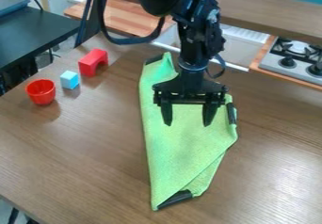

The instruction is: Unfold the cloth from left to righ

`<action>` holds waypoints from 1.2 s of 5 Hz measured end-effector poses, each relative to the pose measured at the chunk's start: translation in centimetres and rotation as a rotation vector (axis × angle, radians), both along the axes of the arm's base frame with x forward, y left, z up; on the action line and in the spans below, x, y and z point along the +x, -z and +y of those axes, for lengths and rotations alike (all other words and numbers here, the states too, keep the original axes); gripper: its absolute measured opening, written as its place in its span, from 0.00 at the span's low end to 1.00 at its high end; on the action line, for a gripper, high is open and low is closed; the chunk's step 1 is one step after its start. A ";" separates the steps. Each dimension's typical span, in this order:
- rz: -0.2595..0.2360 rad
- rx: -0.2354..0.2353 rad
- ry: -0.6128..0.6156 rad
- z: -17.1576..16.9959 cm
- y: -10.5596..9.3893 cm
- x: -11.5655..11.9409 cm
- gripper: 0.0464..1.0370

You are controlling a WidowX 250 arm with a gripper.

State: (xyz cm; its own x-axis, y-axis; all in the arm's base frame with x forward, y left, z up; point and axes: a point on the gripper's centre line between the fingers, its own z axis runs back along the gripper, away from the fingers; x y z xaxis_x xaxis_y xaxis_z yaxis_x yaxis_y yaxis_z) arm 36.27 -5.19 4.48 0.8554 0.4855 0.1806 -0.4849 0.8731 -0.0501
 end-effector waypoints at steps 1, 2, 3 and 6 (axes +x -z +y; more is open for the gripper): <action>-0.067 -0.004 0.000 -1.0 -0.5 1.0 0.96; -0.125 -0.008 -0.006 -1.9 -1.4 2.1 0.96; -0.163 0.000 -0.004 -3.2 -1.8 3.6 0.96; -0.173 0.020 -0.037 -4.0 0.2 6.6 0.96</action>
State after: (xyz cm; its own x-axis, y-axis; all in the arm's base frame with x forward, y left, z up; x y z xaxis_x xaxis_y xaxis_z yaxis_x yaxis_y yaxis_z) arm 42.82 -9.15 4.31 0.7922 0.5110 0.3337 -0.5027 0.8563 -0.1180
